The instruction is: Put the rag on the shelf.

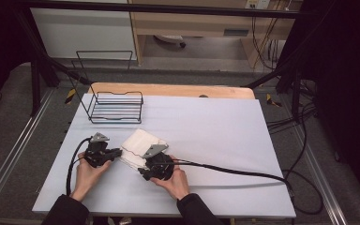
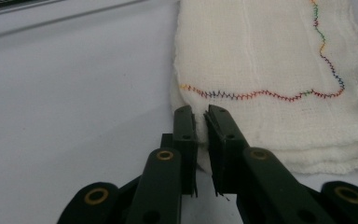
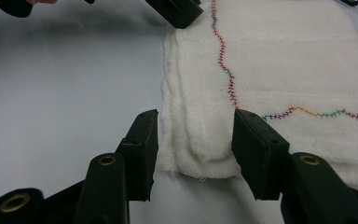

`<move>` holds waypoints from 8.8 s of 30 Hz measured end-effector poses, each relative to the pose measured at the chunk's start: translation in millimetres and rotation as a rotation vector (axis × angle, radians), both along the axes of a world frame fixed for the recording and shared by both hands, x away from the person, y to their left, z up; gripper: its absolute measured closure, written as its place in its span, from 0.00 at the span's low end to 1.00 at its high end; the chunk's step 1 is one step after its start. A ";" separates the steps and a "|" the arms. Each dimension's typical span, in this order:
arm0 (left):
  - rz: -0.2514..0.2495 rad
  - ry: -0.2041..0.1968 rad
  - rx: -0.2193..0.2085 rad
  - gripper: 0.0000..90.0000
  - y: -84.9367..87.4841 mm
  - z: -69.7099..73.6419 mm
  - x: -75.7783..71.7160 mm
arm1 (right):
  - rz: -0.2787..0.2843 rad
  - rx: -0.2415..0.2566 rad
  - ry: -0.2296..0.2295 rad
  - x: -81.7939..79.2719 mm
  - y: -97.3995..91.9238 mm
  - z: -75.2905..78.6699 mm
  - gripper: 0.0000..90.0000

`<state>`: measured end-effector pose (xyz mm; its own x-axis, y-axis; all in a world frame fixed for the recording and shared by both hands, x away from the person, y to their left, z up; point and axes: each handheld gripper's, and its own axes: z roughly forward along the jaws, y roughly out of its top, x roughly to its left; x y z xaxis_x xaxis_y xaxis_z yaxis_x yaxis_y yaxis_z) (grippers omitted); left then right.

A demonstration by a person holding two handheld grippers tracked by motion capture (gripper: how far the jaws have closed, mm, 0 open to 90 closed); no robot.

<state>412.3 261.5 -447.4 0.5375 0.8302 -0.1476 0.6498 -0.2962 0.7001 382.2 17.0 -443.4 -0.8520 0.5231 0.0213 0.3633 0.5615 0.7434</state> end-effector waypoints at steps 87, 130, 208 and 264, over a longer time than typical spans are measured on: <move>0.001 0.038 0.008 0.93 32.9 6.4 -7.1 | -0.153 0.048 0.151 38.2 -21.5 -4.6 0.85; 0.168 0.019 -0.075 0.85 20.7 -2.4 -9.0 | -0.210 0.138 0.114 90.2 -2.5 6.3 0.46; 0.045 -0.338 -0.202 0.93 23.4 83.8 -45.9 | -0.131 0.302 -0.139 28.8 -15.6 97.1 0.93; 0.088 -0.583 -0.307 0.93 39.9 169.8 -33.3 | -0.157 0.538 -0.380 31.7 -4.0 170.1 0.93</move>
<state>379.0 301.3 -277.6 0.5330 0.8413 -0.0900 0.1514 0.0098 0.9884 413.9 13.0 -273.3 -0.7663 0.6419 0.0271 0.0681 0.0392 0.9969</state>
